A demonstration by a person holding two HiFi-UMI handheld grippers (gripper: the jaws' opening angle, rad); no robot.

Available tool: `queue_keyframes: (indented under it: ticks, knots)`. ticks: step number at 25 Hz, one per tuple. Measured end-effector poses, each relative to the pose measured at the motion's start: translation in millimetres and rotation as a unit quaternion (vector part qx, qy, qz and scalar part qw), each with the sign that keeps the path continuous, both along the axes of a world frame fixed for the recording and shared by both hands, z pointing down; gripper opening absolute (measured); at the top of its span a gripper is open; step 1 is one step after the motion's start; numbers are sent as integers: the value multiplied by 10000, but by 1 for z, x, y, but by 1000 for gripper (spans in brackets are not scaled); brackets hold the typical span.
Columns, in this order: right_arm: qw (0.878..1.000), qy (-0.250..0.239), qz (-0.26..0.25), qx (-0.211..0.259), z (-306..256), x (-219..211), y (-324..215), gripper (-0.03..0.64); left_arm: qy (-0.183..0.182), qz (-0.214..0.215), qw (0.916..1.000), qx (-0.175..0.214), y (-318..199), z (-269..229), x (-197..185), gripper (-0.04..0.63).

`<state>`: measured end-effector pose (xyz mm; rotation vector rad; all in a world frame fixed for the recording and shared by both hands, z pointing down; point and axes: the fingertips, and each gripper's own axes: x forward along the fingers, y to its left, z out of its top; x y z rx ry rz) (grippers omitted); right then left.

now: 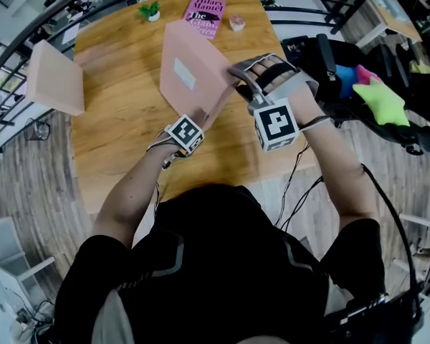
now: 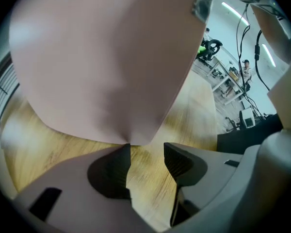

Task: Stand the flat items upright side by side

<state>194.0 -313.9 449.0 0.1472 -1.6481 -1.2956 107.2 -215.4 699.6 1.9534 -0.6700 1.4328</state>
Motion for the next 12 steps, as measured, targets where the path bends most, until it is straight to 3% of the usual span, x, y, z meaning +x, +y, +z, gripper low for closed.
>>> queue_keyframes:
  ticks: [7,12]
  knots:
    - [9992,12,-406,-36,-8,-31,19,258,440,-641,9937,805,-12,-51,-20,233]
    - [9981,-97,-581,-185,-13,-54,38,252,1306,-1322,9736,1323,-7,-96,-49,232]
